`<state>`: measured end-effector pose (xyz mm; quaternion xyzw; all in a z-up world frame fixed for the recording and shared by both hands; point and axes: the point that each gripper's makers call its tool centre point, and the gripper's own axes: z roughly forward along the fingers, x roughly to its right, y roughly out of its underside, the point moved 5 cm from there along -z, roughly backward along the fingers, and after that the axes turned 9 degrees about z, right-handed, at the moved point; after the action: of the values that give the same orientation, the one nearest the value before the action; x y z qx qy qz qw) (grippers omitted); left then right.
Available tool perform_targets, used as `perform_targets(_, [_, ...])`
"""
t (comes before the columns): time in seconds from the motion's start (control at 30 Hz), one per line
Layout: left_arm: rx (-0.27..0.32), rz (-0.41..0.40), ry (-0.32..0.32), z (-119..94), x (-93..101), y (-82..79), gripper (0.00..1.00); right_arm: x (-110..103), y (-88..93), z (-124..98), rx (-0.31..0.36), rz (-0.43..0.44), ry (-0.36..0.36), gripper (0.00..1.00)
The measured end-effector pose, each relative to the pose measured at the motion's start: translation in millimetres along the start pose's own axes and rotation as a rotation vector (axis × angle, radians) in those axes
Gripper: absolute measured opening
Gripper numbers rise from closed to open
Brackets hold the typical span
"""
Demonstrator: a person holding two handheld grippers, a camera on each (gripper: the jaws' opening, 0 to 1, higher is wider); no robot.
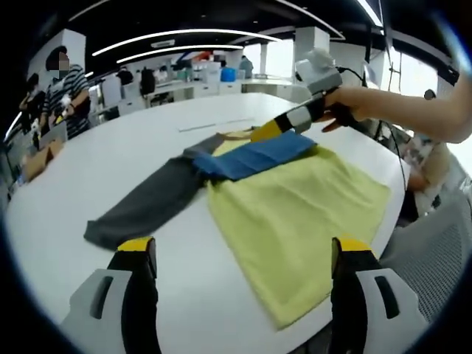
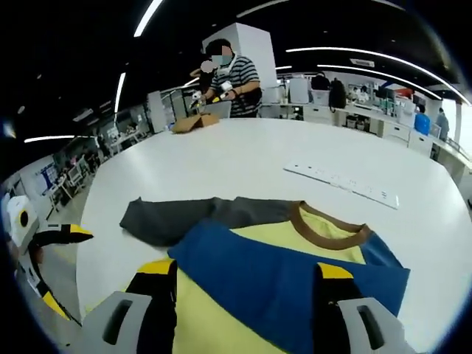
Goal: Fold the garment on the visible template until the final outline fits inside the template.
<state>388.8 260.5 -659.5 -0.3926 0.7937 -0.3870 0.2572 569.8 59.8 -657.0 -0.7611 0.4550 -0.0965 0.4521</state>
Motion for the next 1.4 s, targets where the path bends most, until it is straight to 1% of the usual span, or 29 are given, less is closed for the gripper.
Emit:
perform_targets(0.1, [0.001, 0.004, 0.002, 6, -4.8, -3.6, 0.94, 10, -1.2, -12, 0.017, 0.006, 0.018, 0.73])
perform_targets(0.2, [0.002, 0.0, -0.005, 11, -10.3, -6.5, 0.9, 22, -1.1, -25, 0.031, 0.007, 0.032, 0.7])
perform_targets(0.33, [0.005, -0.001, -0.015, 17, -16.3, -10.5, 0.86, 33, 0.5, -36, 0.047, 0.024, 0.041, 0.67])
perform_targets(0.47, [0.015, -0.014, -0.022, 22, -21.7, -13.6, 0.82, 47, 6.2, -49, 0.043, 0.023, 0.065, 0.66])
perform_targets(0.53, [0.021, -0.027, -0.025, 25, -25.1, -14.9, 0.81, 55, 9.5, -55, 0.046, 0.041, 0.075, 0.64])
perform_targets(0.7, [0.03, -0.038, -0.042, 31, -31.0, -21.1, 0.74, 73, 20.0, -72, 0.047, 0.089, 0.109, 0.56])
perform_targets(0.77, [0.04, -0.056, -0.035, 35, -33.5, -22.6, 0.69, 80, 25.4, -78, 0.043, 0.114, 0.114, 0.52])
perform_targets(0.83, [0.038, -0.063, -0.037, 40, -36.0, -22.7, 0.64, 86, 29.4, -82, 0.043, 0.137, 0.122, 0.5])
perform_targets(0.93, [0.031, -0.059, -0.041, 46, -39.5, -23.0, 0.61, 96, 36.7, -89, 0.046, 0.162, 0.132, 0.45])
perform_targets(1.03, [0.015, -0.058, -0.04, 54, -42.8, -22.5, 0.58, 103, 43.2, -94, 0.036, 0.163, 0.15, 0.39])
perform_targets(1.13, [0.011, -0.056, -0.046, 61, -45.8, -23.3, 0.56, 110, 50.1, -98, 0.021, 0.168, 0.161, 0.32])
perform_targets(1.3, [0.002, -0.048, -0.047, 73, -47.7, -23.2, 0.5, 120, 60.5, -104, 0.003, 0.176, 0.176, 0.27])
perform_targets(1.4, [-0.01, -0.045, -0.047, 79, -48.4, -20.3, 0.45, 121, 64.7, -105, -0.005, 0.179, 0.18, 0.25])
